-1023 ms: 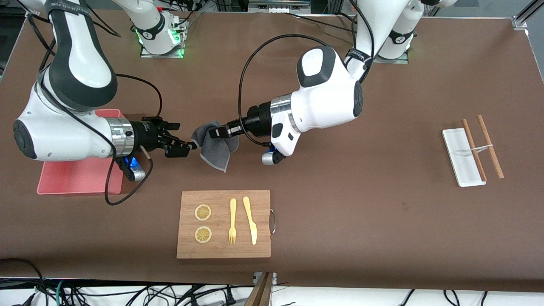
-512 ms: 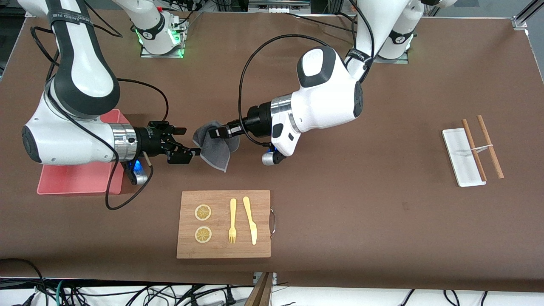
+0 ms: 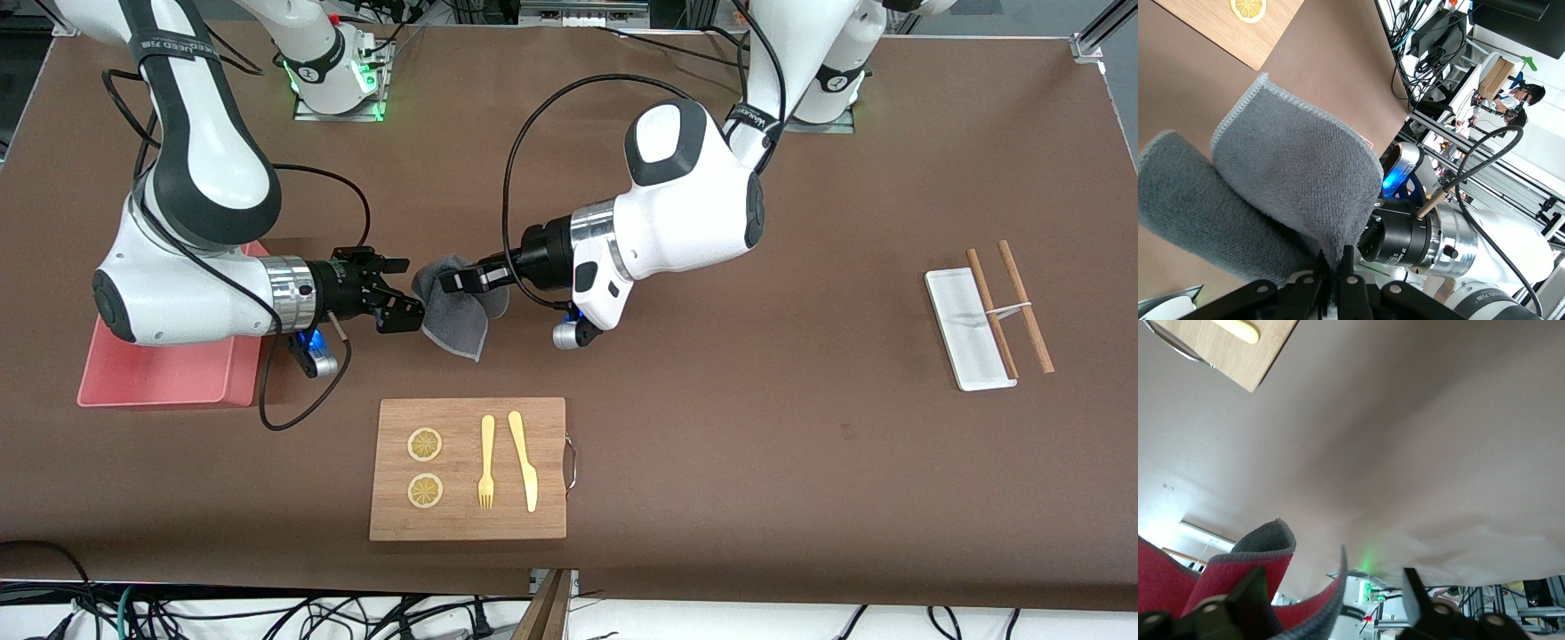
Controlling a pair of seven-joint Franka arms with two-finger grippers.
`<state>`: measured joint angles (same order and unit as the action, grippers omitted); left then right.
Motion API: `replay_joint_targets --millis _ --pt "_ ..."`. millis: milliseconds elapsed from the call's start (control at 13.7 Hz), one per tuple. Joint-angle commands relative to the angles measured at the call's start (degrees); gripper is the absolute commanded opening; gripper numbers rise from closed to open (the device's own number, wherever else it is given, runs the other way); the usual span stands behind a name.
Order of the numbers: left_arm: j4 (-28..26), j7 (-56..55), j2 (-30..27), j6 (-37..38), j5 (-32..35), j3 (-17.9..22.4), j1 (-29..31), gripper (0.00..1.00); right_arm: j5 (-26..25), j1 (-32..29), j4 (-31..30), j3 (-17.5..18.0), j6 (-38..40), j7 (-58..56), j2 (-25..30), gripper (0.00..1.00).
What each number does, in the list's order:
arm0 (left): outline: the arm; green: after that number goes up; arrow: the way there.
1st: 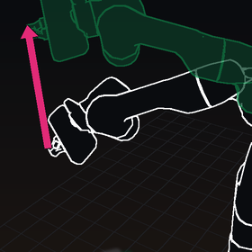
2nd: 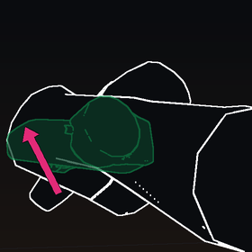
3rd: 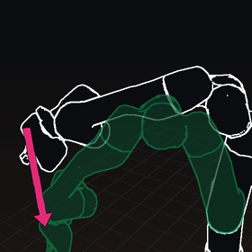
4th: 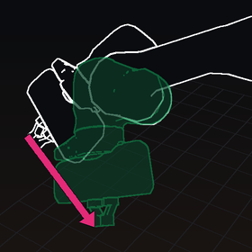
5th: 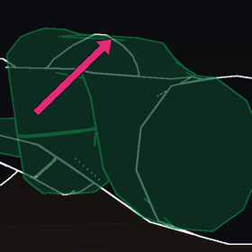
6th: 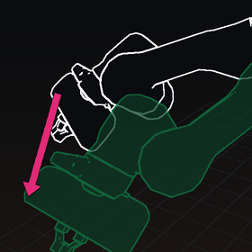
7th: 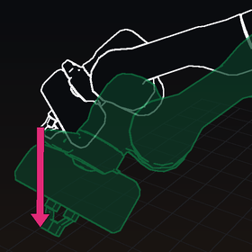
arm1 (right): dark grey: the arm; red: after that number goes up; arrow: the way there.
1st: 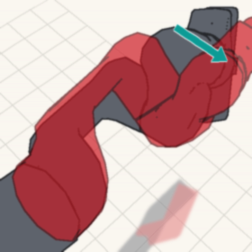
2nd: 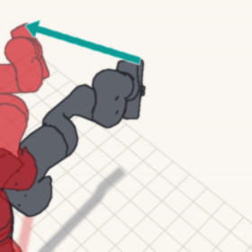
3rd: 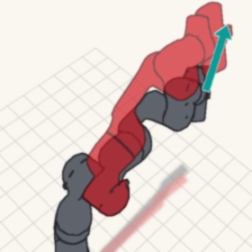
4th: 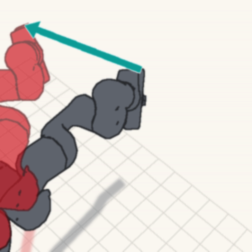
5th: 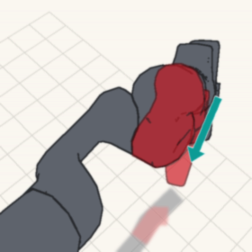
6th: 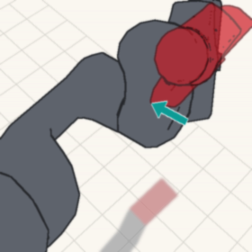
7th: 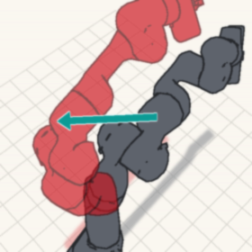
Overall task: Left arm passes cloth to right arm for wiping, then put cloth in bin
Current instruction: 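Hold the cloth with both grippers, tightening the right gripper's grasp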
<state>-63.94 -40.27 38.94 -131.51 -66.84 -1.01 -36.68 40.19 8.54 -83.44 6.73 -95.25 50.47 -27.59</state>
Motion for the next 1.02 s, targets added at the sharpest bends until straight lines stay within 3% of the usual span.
replay_joint_targets --millis 0,73,146,219,365,439,804,950 --pt "1.28 -0.33 0.17 0.2 -1.98 -0.04 0.12 0.08 2.61 -0.45 -0.76 0.21 1.3 1.12 0.6 0.49" --pt "1.28 -0.33 0.09 0.2 -1.89 -0.04 0.12 0.08 2.61 -0.28 -0.76 0.21 1.3 1.3 0.6 0.48" --pt "1.28 -0.33 0.09 0.29 -1.89 0.05 0.12 0.0 2.61 -0.19 -0.76 0.21 1.3 2.26 0.6 0.48" --pt "1.28 -0.25 0.09 0.29 -1.89 -0.04 0.2 0.0 2.61 -0.01 -0.76 0.3 1.3 2.96 0.6 0.41" --pt "1.28 -0.24 0.17 0.29 -1.98 -0.04 0.29 0.0 2.61 -0.19 -0.68 0.39 2.08 2.88 0.6 0.09" --pt "1.28 -0.24 0.18 0.29 -1.98 -0.04 0.29 0.01 2.7 -0.19 -0.41 0.39 2.52 2.62 0.6 0.0" --pt "1.28 -0.24 0.09 0.38 -1.89 -0.04 0.29 0.03 2.61 -0.19 -0.24 0.39 2.44 2.27 0.52 0.0" --pt "1.28 -0.42 0.0 0.38 -1.98 -0.04 0.38 0.14 2.61 -0.19 -0.15 0.39 2.44 2.27 0.43 0.0"
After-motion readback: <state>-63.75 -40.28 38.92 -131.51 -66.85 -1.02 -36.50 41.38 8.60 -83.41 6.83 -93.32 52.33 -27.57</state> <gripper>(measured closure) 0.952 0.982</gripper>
